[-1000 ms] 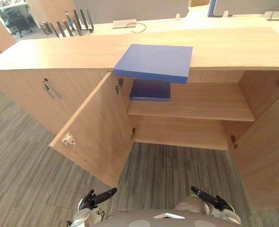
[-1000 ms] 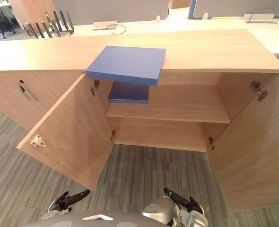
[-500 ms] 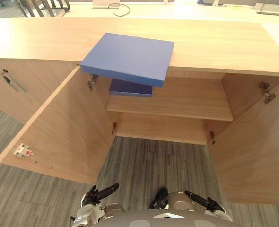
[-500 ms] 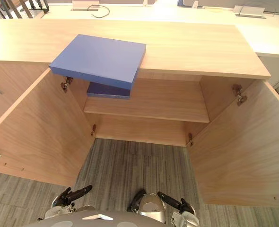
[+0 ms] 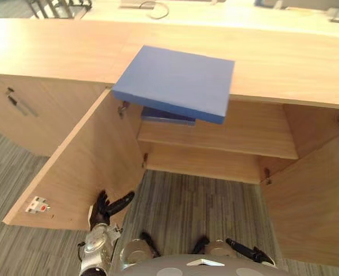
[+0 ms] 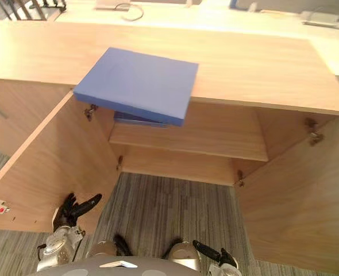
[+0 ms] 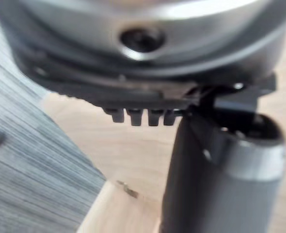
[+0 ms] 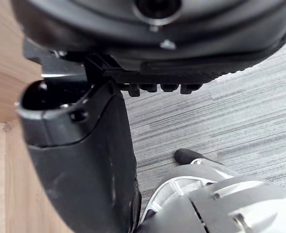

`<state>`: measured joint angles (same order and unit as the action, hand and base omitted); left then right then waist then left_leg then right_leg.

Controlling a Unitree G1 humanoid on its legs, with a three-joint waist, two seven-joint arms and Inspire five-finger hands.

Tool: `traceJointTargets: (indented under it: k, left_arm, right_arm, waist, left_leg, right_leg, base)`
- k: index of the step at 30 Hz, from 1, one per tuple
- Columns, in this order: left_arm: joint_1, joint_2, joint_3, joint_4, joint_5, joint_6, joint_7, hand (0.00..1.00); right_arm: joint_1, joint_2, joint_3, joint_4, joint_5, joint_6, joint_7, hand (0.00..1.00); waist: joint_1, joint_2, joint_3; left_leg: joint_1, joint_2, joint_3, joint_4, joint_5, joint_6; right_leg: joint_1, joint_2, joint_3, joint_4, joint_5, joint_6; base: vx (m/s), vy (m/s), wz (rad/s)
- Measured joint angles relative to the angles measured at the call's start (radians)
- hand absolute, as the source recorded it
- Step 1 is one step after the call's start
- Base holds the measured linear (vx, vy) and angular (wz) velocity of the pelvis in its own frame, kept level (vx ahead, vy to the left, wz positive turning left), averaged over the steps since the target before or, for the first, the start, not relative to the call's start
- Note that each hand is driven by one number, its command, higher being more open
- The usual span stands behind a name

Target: Walk over to the cabinet, pick up the folder, carry it to the office cabinet, place the folder inside the office cabinet, then close the office cabinet door

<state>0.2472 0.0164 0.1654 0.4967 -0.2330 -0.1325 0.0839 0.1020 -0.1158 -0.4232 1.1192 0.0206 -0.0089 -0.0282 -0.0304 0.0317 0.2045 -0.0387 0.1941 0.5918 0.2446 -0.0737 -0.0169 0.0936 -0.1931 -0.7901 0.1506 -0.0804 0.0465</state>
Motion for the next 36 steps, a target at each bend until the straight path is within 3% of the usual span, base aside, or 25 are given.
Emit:
traceJointTargets:
  k: [4, 8, 12, 19, 23, 28, 31, 36]
  left_arm:
    - [0.095, 0.005, -0.062, -0.118, -0.063, 0.002, -0.085, 1.0]
    - [0.141, 0.032, -0.151, -0.295, -0.285, 0.005, -0.204, 1.0]
    - [0.159, 0.018, -0.227, -0.553, -0.441, 0.014, -0.238, 1.0]
    - [0.156, -0.003, -0.318, -0.869, -0.455, 0.002, -0.24, 1.0]
    - [0.156, -0.004, -0.31, -0.962, -0.278, -0.042, -0.159, 1.0]
    - [0.155, -0.016, -0.296, -1.02, -0.021, -0.126, 0.011, 1.0]
    - [0.155, -0.032, -0.281, -1.02, 0.082, -0.14, 0.135, 1.0]
    - [0.157, -0.059, -0.253, -1.02, 0.127, -0.151, 0.265, 1.0]
  right_arm:
    - [-0.021, -0.014, 0.018, -0.037, 0.004, 0.002, 0.033, 1.0]
    - [-0.081, -0.023, 0.076, -0.046, 0.004, -0.026, 0.05, 1.0]
    - [-0.085, -0.023, 0.086, -0.037, -0.001, -0.041, 0.053, 1.0]
    - [-0.068, -0.023, 0.122, 0.025, -0.006, -0.026, 0.038, 1.0]
    - [-0.067, -0.018, 0.158, 0.026, -0.005, -0.025, 0.02, 1.0]
    - [-0.074, -0.004, 0.201, 0.026, -0.004, -0.027, -0.015, 1.0]
    - [-0.087, 0.01, 0.229, 0.025, 0.003, -0.032, -0.035, 1.0]
    - [-0.094, 0.042, 0.262, 0.028, 0.021, -0.039, -0.061, 1.0]
  waist:
    - [0.007, 0.02, 0.002]
    - [0.014, 0.025, -0.001]
    - [0.029, 0.032, -0.007]
    - [0.027, 0.033, -0.015]
    - [0.035, 0.014, -0.022]
    - [0.065, -0.019, -0.041]
    - [0.078, -0.031, -0.047]
    - [0.097, -0.044, -0.048]
  left_leg:
    - [0.027, -0.039, -0.003, -0.06, 0.02, 0.0]
    - [0.032, -0.051, -0.002, -0.11, 0.049, 0.0]
    - [0.031, -0.056, -0.003, -0.126, 0.057, 0.003]
    - [0.02, -0.06, -0.008, -0.131, 0.059, 0.005]
    - [0.012, -0.061, -0.022, -0.135, 0.066, 0.01]
    - [0.0, -0.067, -0.052, -0.151, 0.084, 0.014]
    - [-0.006, -0.074, -0.071, -0.17, 0.1, 0.018]
    - [-0.008, -0.078, -0.087, -0.189, 0.116, 0.023]
  right_leg:
    - [0.014, -0.007, -0.002, -0.016, 0.008, 0.004]
    - [0.012, 0.007, -0.002, -0.057, 0.032, 0.001]
    - [0.008, 0.008, 0.001, -0.063, 0.035, 0.003]
    - [-0.002, 0.012, 0.001, -0.061, 0.038, 0.002]
    - [-0.003, 0.014, -0.01, -0.063, 0.039, 0.002]
    - [-0.001, 0.017, -0.033, -0.065, 0.039, 0.001]
    - [-0.002, 0.018, -0.049, -0.065, 0.039, 0.001]
    - [-0.002, 0.021, -0.058, -0.065, 0.039, 0.0]
  base:
    - [0.03, 0.068, 0.09]
    - [-0.03, 0.038, 0.0]
    - [-0.03, 0.042, 0.0]
    - [0.0, 0.04, 0.0]
    - [0.0, 0.04, 0.11]
    - [-0.01, 0.048, 0.16]
    - [-0.03, 0.052, 0.19]
    - [-0.03, 0.066, 0.11]
